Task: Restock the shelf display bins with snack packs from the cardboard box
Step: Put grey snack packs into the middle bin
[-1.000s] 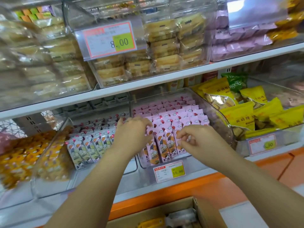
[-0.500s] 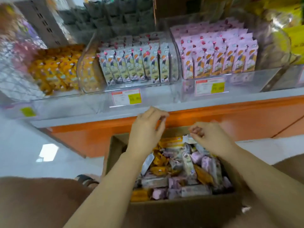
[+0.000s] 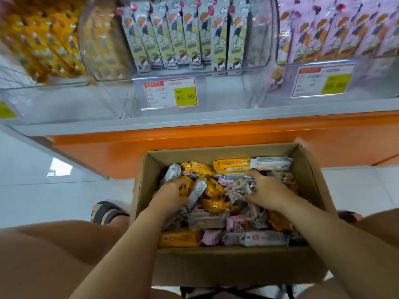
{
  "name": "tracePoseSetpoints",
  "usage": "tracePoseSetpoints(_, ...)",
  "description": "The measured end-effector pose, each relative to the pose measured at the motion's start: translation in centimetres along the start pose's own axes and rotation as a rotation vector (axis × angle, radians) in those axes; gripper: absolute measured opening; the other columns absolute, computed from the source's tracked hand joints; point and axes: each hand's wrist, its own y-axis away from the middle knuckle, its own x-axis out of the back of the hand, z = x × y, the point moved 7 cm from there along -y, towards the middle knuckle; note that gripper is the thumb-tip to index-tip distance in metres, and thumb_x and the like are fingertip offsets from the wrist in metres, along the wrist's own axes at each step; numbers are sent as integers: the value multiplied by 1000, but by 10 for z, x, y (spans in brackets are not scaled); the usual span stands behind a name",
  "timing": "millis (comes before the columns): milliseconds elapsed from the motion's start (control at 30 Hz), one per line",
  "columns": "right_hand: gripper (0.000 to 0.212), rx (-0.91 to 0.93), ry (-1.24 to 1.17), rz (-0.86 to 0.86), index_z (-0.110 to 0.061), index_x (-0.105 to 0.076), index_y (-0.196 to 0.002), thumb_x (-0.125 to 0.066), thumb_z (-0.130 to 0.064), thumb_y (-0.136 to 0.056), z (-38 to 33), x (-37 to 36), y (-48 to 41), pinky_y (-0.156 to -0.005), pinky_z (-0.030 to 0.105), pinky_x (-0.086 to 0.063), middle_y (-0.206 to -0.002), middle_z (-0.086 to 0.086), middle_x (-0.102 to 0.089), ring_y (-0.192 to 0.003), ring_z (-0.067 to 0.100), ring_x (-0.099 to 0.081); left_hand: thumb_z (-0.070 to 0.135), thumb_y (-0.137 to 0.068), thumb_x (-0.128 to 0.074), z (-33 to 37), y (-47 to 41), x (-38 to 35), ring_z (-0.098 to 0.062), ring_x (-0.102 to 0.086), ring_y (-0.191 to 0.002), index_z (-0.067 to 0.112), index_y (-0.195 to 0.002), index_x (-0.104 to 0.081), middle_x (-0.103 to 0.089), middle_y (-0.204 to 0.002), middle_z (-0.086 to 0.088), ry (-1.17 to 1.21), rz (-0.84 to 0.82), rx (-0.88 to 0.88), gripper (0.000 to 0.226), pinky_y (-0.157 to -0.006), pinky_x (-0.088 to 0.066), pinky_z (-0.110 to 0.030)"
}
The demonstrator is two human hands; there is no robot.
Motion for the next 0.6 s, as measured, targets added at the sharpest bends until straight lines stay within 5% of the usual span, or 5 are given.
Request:
tracePoseSetpoints(167,77,20,60,16,-20,-27,-144,-67,-46,-84,-3,2,-6,-57,30,-47,-96,3,-64,-62,11,-55,20,-87,-68,-5,-2,1,-23,-49,-121,18,-134,-48,-47,-135,-7,-2,-2,14,52,-93,-43,-29)
tracePoseSetpoints(300,65,44,37,35,-19,-43,-136,-69,-45,-82,-7,9,-5,-73,29,-47,-122,5,-60,-95,19,-60,22,-86,-68,-4,-3,10,-18,-55,-109,19,-120,-58,-58,-123,-4,-56,-54,3,36,-89,-47,-32)
tracePoseSetpoints(400,65,73,-66,92,-14,-47,-136,-70,-41,-82,-18,17,-4,-86,32,-45,-132,9,-54,-115,25,-54,30,-87,-67,-5,4,9,-22,-46,-123,25,-128,-55,-49,-136,-3,-138,-76,-3,43,-101,-42,-39)
tracePoseSetpoints(533,55,33,-430,144,-12,-49,-123,-75,-33,-80,-26,20,-6,-78,42,-53,-108,14,-63,-92,29,-64,26,-86,-69,-22,18,13,-31,-32,-132,27,-139,-44,-27,-145,-7,-112,8,67,59,-112,-29,-39)
tracePoseSetpoints(600,43,27,-538,163,-10,-49,-112,-75,-26,-81,-28,17,-5,-69,43,-53,-98,10,-63,-85,29,-66,24,-84,-71,-29,23,9,-26,-36,-130,20,-142,-38,-37,-141,-13,-83,-26,79,68,-108,-32,-33)
